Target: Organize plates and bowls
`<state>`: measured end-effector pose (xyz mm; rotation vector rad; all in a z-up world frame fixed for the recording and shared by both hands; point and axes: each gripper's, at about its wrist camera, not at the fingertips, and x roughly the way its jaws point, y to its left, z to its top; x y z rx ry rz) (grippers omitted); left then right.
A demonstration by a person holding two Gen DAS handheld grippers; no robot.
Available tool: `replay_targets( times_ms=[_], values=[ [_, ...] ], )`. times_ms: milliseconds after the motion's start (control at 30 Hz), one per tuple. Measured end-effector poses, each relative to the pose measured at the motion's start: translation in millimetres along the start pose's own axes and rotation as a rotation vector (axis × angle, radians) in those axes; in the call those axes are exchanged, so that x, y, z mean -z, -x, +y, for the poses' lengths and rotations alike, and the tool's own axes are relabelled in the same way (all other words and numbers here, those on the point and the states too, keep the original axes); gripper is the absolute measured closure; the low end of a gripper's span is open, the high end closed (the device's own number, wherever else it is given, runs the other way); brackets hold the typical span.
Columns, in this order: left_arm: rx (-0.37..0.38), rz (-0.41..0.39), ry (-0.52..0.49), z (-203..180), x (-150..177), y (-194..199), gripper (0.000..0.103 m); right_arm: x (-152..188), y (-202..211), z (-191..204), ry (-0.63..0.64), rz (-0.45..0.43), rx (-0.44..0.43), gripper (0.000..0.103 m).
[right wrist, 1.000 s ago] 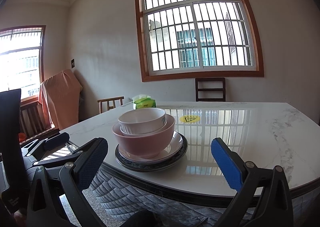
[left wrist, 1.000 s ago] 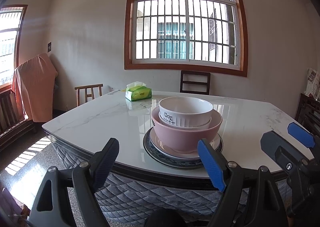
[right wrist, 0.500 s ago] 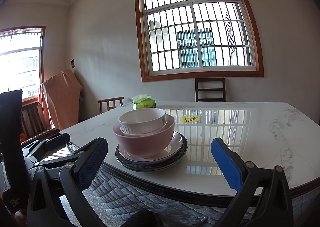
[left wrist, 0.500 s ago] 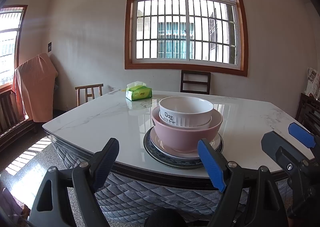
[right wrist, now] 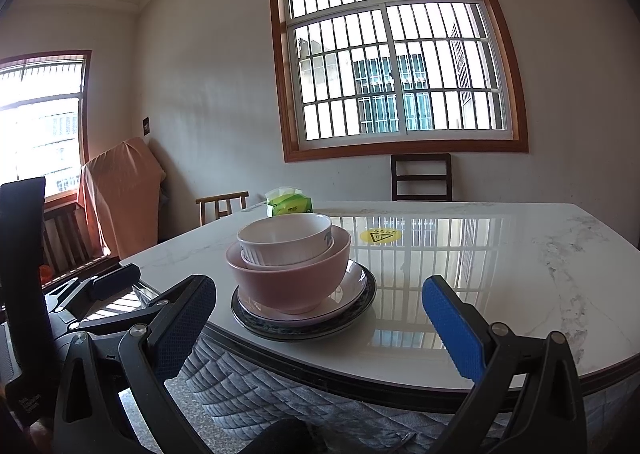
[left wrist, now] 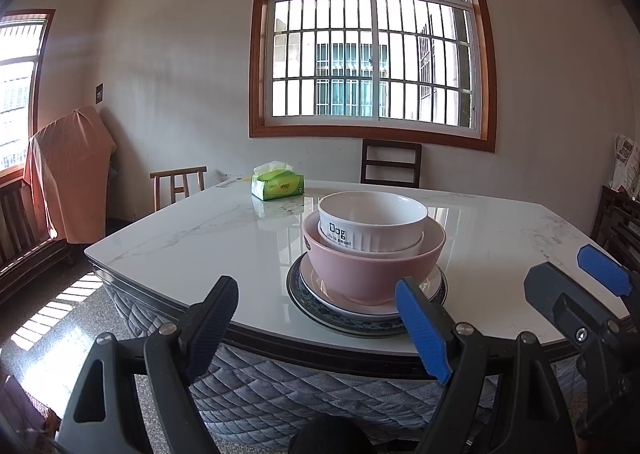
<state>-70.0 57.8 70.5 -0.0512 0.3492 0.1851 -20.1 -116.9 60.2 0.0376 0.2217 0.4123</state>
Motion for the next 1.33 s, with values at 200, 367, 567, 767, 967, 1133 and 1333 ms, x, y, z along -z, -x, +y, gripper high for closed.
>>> replay_targets(
  times_ms=[200, 367, 567, 767, 967, 1133, 1333],
  values=[
    [-0.001, 0.001, -0.005, -1, 0, 0, 0.020, 0, 1, 0, -0.004, -0.002, -0.002, 0.001],
    [0.001, 0.005, -0.004, 0, 0, -1, 0.020, 0, 1, 0, -0.003, -0.003, -0.002, 0.001],
    [0.000, 0.009, -0.008, -1, 1, -2, 0.020, 0, 1, -1, -0.001, 0.002, -0.003, 0.001],
    [0.007, 0.028, -0.001, 1, 1, -7, 0.020, -1, 1, -1, -0.003, 0.002, -0.004, 0.001],
    [-0.044, -0.005, -0.035, -1, -2, -11, 0.020, 0, 0, -3, -0.001, 0.010, 0.002, 0.001],
    [-0.097, -0.073, -0.061, -2, -12, -5, 0.020, -1, -3, -37, -0.035, 0.022, 0.062, 0.001],
    [-0.059, -0.004, -0.034, -2, -20, -15, 0.012, -17, -37, -131, -0.065, 0.172, 0.228, 0.000]
  ],
)
